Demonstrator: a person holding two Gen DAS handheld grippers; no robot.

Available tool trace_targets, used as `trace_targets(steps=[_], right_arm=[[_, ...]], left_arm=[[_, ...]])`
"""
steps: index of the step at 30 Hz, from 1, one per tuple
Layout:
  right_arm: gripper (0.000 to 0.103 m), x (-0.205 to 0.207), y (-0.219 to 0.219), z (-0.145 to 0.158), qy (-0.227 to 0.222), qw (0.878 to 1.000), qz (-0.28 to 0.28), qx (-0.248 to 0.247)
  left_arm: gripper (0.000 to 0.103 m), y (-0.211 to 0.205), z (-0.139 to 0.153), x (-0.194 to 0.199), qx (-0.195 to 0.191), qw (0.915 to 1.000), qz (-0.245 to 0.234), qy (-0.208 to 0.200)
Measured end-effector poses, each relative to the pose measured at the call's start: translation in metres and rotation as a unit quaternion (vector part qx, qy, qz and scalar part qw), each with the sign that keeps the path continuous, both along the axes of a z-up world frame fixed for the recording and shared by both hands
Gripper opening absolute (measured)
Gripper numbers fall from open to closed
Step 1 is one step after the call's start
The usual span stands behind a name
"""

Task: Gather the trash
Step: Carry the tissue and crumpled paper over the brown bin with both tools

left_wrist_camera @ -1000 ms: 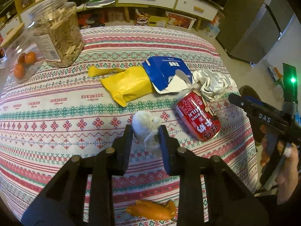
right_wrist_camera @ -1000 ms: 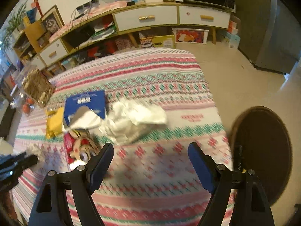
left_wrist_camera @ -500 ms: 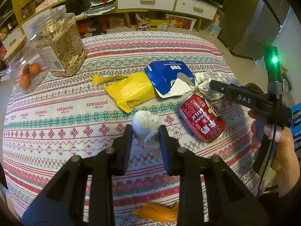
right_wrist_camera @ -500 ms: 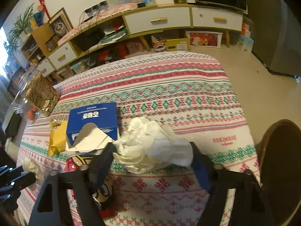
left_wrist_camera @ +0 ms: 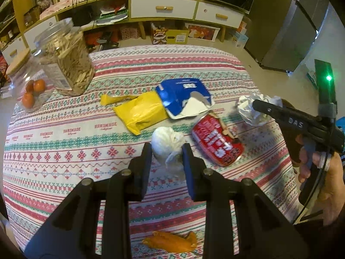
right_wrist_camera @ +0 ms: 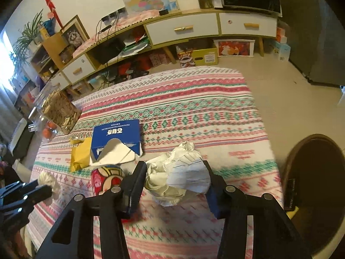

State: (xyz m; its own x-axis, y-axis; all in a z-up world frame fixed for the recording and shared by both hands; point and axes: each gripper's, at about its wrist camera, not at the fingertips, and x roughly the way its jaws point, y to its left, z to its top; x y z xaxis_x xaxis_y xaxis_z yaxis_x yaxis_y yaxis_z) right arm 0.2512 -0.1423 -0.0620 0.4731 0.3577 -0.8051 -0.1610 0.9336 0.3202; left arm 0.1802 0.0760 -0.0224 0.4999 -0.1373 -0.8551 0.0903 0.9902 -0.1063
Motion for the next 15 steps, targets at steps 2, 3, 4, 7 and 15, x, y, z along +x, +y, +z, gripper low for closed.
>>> trace_targets(steps=[2,3,4,7,15], right_arm=[[0.051,-0.007,-0.008,0.005,0.001,1.0,-0.001,-0.006],[0.051,-0.01,-0.012,0.006,0.001,1.0,-0.002,-0.009],[0.051,-0.014,-0.018,0.009,0.002,1.0,-0.003,-0.015],[0.051,-0.025,-0.035,0.015,0.002,1.0,-0.01,-0.021],[0.051,-0.056,-0.093,0.027,0.003,0.998,-0.046,-0.034]], left_arm=[[0.03,-0.009,0.002,-0.001,-0.001,1.0,-0.006,-0.002],[0.03,-0.013,0.003,-0.002,-0.002,0.9999,-0.009,-0.004],[0.03,-0.018,0.004,-0.003,-0.003,0.9999,-0.013,-0.005],[0.03,-0.037,0.007,-0.006,-0.003,0.9995,-0.029,-0.011],[0.03,-0.077,0.012,-0.013,-0.01,0.9981,-0.057,-0.023]])
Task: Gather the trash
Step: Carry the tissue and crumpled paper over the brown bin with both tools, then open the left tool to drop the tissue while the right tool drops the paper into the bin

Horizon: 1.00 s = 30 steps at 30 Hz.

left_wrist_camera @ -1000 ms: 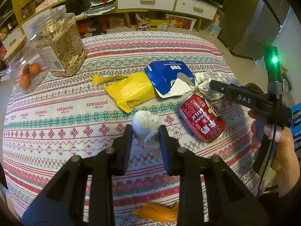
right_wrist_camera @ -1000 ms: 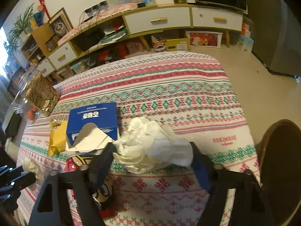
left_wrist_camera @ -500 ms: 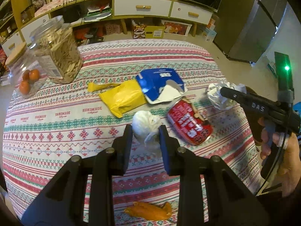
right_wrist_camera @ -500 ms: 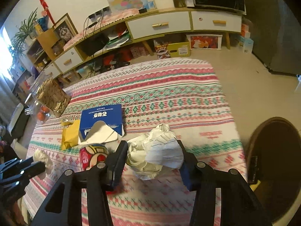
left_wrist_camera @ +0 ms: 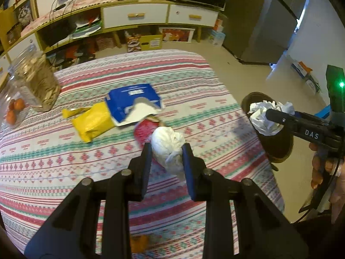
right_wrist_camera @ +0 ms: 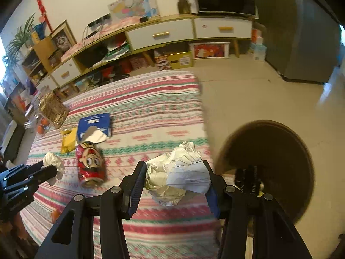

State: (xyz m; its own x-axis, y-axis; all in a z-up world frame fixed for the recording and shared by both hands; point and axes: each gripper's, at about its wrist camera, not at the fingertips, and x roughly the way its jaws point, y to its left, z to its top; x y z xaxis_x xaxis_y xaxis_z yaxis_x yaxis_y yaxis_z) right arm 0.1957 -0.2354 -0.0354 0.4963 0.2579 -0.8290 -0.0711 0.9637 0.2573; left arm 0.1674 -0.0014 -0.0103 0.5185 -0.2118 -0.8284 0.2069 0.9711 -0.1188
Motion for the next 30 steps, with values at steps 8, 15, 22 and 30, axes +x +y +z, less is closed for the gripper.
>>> trace_targets(steps=[8,15,22,30], right_arm=[[0.052,-0.028,-0.059,-0.006,0.011,0.999,-0.032,-0.007],[0.052,-0.047,-0.117,-0.017,0.028,0.997,-0.07,-0.006],[0.052,-0.065,-0.165,-0.023,0.033,0.995,-0.095,-0.009],[0.052,-0.078,-0.202,-0.028,0.041,0.991,-0.127,0.005]], left_arm=[[0.03,-0.054,0.0,-0.01,0.002,0.9993,-0.038,-0.005],[0.031,-0.123,-0.011,-0.009,0.007,0.996,-0.089,-0.002],[0.031,-0.189,-0.037,0.001,-0.017,0.9919,-0.124,0.02],[0.032,-0.241,-0.05,0.012,-0.02,0.9878,-0.154,0.016]])
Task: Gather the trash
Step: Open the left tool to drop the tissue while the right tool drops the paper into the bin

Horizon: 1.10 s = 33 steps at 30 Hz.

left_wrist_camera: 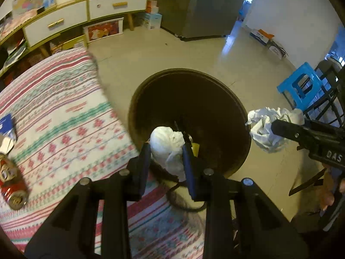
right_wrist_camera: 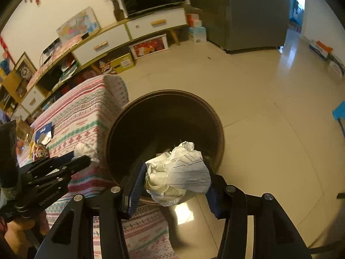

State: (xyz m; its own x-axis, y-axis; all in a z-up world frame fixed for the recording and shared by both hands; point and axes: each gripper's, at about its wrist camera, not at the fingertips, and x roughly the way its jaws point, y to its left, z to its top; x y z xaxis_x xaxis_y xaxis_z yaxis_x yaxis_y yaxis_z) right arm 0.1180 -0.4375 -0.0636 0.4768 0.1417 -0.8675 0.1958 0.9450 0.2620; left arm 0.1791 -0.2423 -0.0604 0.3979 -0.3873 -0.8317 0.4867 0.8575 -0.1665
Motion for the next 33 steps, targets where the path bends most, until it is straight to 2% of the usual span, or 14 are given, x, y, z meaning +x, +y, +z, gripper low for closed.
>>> trace_targets(steps=[2,4,5,6,8,10,14,27,31,33], right_arm=[[0.052,-0.001,-0.005,0.0,0.0,1.0,-0.004,0.004],[0.052,-0.001,-0.006,-0.001,0.0,1.0,-0.004,0.004],[0.052,0.0,-0.006,-0.001,0.0,1.0,-0.004,0.004],[0.052,0.0,-0.007,-0.001,0.001,1.0,-0.004,0.004],[0.052,0.0,-0.007,-0.001,0.001,1.0,-0.005,0.005],[0.052,0.001,-0.006,-0.001,0.001,1.0,-0.005,0.005],[0.053,0.005,-0.002,-0.003,0.004,1.0,0.003,-0.002],[0.054,0.017,0.014,-0.016,0.024,0.999,0.008,-0.02],[0.06,0.019,0.02,-0.015,0.018,0.999,0.008,-0.031],[0.067,0.02,0.022,-0.014,0.018,0.999,0.004,-0.032]], left_arm=[[0.035,-0.004,0.0,0.002,-0.006,1.0,-0.001,-0.001],[0.048,-0.007,-0.001,0.004,-0.013,0.9999,-0.002,0.008],[0.06,-0.007,-0.002,0.006,-0.012,0.9998,0.002,0.013],[0.068,-0.006,-0.001,0.007,-0.007,0.9999,0.011,0.009],[0.073,-0.002,0.003,0.006,-0.011,0.9998,0.015,0.006],[0.075,0.001,0.007,0.004,-0.014,0.9998,0.012,0.007],[0.08,0.012,0.013,0.0,0.01,0.9999,0.011,-0.004],[0.084,0.077,0.029,-0.005,0.014,0.9987,0.048,-0.008],[0.086,0.095,0.033,-0.012,0.024,0.9979,0.058,-0.016],[0.091,0.104,0.034,-0.016,0.029,0.9973,0.064,-0.019]])
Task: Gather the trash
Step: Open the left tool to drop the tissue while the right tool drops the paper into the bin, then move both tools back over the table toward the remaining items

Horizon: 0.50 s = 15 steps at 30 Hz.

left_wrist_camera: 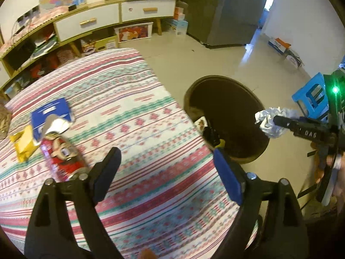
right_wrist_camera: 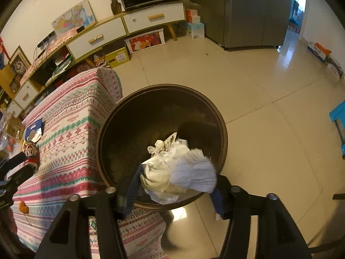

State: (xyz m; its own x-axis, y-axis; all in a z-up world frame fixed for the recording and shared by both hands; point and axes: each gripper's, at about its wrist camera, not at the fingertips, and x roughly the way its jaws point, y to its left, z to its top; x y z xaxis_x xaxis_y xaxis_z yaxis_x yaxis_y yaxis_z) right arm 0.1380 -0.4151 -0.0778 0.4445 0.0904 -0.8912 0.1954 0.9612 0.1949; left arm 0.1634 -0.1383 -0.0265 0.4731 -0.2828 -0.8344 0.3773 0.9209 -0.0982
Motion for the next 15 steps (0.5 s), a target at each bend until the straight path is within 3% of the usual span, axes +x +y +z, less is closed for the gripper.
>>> trace_targets(steps=[4,15], right_arm=[[0.076,0.0,0.003,0.003,-0.001,1.0,-0.007,0.002],[0.079,-0.007,0.023,0.007,0.016,1.0,-0.009,0.008]], left_arm=[[0.095,0.02,0.002,-0.009,0.004,1.0,0.007,-0.004],[0.098,0.072,0.001,-0.017,-0.004,0.9994,0.035,0.005]])
